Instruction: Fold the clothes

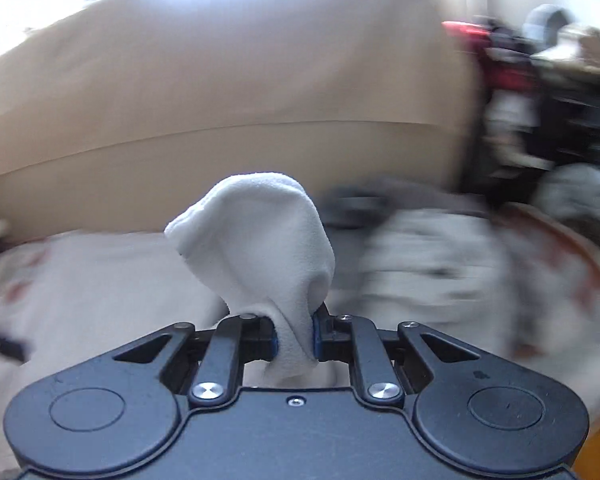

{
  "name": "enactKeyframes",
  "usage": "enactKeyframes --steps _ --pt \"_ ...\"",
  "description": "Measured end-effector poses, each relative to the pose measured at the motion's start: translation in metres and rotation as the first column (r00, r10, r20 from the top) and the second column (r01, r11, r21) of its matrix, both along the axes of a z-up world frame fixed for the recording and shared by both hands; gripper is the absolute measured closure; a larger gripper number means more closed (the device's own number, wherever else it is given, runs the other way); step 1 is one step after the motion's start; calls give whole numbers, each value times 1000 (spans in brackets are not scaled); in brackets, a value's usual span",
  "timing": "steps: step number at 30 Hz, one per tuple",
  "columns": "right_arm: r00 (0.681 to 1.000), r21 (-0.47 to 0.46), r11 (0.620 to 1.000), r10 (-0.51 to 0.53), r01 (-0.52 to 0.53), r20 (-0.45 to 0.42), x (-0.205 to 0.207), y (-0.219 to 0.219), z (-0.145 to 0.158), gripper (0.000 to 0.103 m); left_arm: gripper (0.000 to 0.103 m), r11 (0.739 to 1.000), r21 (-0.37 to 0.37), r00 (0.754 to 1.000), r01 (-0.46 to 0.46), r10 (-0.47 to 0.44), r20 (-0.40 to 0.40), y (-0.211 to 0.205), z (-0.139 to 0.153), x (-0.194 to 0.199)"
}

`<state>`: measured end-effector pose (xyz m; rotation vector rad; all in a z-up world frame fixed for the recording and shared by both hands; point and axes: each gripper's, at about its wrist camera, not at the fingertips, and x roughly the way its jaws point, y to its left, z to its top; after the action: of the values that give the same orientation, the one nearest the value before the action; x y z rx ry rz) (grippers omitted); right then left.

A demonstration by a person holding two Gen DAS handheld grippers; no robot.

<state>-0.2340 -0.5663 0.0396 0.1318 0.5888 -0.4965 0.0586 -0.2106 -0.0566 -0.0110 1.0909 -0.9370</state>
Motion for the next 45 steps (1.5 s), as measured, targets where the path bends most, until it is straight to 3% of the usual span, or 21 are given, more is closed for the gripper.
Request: enactKeyframes --steps 3,7,14,16,19,20,25,28,30,32,35,38,40,42,44,45 --pt "988 -90 985 -150 147 -31 -25 -41 4 87 43 997 74 1000 -9 7 22 -2 -17 -7" --pt "969 -99 966 -244 239 -41 -45 -82 0 88 41 985 170 999 38 -41 15 -8 -35 -17" --pt "918 -131 923 -377 361 -127 -27 -126 -30 88 41 976 185 993 113 -109 -35 -14 -52 -29" --pt "911 -96 924 -380 369 -157 -17 -140 -52 86 41 966 197 986 168 -162 -49 -19 -58 -41" --pt "897 -75 923 -385 378 -214 2 -165 -90 72 41 940 229 967 251 -252 -28 -28 -61 -62" --pt "887 -72 914 -404 398 -226 6 -173 -98 62 41 930 244 960 274 -279 -14 -33 -61 -70" --pt "847 24 854 -512 520 -144 -13 -189 -107 47 41 892 238 919 384 -394 -4 -32 -57 -90" --pt "793 195 769 -601 608 -101 -48 -196 -106 44 40 857 256 886 448 -464 1 -25 -58 -98" --pt "757 310 704 -647 639 -91 -71 -199 -106 44 40 846 267 879 461 -476 -8 -21 -59 -99" --pt "749 421 650 -651 632 -119 -87 -195 -109 44 39 850 265 884 455 -466 -24 -15 -60 -95" --pt "784 592 569 -592 571 -187 -99 -161 -121 44 38 863 275 902 423 -429 -39 -6 -61 -88" --pt "903 728 557 -377 399 -207 -82 -103 -138 44 38 876 292 920 384 -390 -41 -1 -63 -84" --pt "953 737 604 -201 304 -228 -58 -60 -146 44 38 881 296 926 370 -374 -43 4 -61 -82" --pt "966 738 637 -40 223 -257 -31 -16 -154 44 37 882 300 929 364 -368 -46 8 -60 -82" --pt "956 759 619 42 203 -291 -11 17 -166 44 36 878 321 931 355 -365 -30 13 -58 -83" --pt "948 782 583 62 219 -312 -4 31 -176 44 36 875 331 929 354 -369 -20 16 -57 -85"
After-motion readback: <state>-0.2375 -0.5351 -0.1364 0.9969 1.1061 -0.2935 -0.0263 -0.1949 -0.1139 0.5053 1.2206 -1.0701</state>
